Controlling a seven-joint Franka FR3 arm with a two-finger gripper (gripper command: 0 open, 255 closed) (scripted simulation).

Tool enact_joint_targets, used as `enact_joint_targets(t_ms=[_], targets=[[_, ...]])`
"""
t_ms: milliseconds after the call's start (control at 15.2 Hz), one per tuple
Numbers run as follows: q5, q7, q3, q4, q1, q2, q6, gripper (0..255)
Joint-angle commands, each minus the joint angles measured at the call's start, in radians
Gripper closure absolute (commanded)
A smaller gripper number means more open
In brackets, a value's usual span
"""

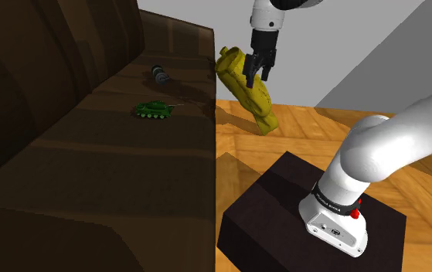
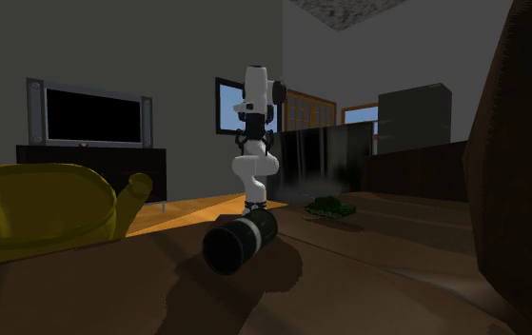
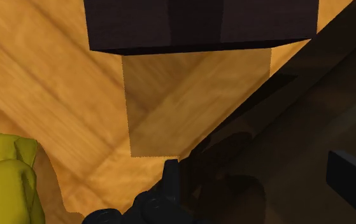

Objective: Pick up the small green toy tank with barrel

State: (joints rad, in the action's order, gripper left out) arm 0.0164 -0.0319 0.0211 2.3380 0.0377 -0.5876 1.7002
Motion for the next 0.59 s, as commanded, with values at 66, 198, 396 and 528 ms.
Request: enact_joint_targets(t_ms=[66,198,396,528], targets=[[-0.010,0.027,0.012,-0.053,0.023,0.106,0.066,0],[-0.014,0.046,0.019,-0.093,0.037,0.175,0.102,0],[-0.020,0.075,0.032,-0.161,0.056,0.278,0.148,0],[-0.022,0.093,0.041,-0.210,0.068,0.346,0.173,0]])
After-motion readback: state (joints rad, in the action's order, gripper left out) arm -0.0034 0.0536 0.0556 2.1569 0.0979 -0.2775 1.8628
